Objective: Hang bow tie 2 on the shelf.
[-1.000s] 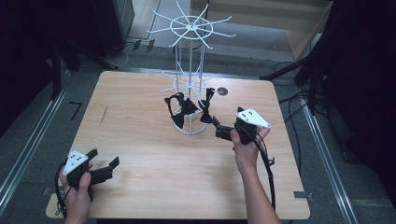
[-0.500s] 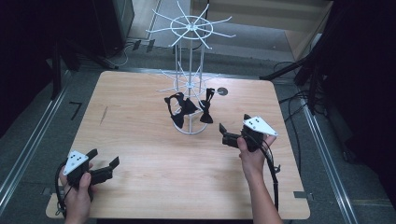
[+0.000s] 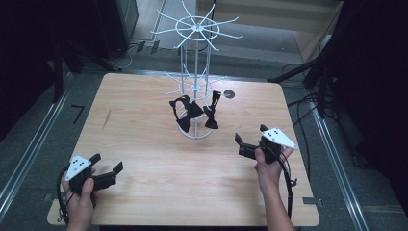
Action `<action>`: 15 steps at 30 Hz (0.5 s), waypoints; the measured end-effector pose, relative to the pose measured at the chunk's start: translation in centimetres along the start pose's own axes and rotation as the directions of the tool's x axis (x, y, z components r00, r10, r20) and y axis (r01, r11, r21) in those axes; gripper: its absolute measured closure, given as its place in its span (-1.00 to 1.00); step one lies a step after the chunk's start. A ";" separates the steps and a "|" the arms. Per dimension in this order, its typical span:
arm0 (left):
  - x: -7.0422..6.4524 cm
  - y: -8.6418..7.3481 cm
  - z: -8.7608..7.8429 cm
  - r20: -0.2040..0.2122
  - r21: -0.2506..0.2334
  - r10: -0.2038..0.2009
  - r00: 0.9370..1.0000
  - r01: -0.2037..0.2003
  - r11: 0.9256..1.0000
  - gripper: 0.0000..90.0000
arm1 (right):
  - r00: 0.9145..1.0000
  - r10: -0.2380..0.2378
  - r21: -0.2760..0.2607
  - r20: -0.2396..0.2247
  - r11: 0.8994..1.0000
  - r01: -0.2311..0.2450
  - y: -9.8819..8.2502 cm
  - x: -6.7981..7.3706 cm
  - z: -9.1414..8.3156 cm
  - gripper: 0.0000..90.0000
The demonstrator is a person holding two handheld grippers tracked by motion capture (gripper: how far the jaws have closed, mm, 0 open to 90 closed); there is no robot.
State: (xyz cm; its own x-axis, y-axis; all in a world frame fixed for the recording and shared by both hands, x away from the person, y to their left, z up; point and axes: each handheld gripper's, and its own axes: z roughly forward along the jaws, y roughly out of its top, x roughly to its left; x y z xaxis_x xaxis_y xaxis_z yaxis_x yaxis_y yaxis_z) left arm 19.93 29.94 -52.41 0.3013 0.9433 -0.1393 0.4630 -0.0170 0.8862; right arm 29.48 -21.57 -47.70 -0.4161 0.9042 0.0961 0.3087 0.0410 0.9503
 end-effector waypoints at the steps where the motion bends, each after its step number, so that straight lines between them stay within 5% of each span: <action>1: 0.0 0.0 0.0 0.001 0.000 0.000 1.000 0.000 1.000 -0.82 | 1.000 0.000 0.002 -0.001 1.000 0.000 -0.1 -0.1 -0.2 -0.97; 15: 0.0 0.0 0.0 0.000 -0.001 -0.001 1.000 0.001 1.000 -0.82 | 1.000 0.014 0.013 0.023 1.000 -0.014 -1.9 -1.8 -2.0 -0.97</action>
State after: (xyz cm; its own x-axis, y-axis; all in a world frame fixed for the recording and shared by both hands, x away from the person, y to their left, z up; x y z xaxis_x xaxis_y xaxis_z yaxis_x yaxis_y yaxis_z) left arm 19.93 29.90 -52.41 0.3006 0.9435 -0.1397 0.4620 -0.0159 0.8867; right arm 27.99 -24.14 -49.10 -0.3920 0.9143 0.1024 0.3258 0.0339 0.9448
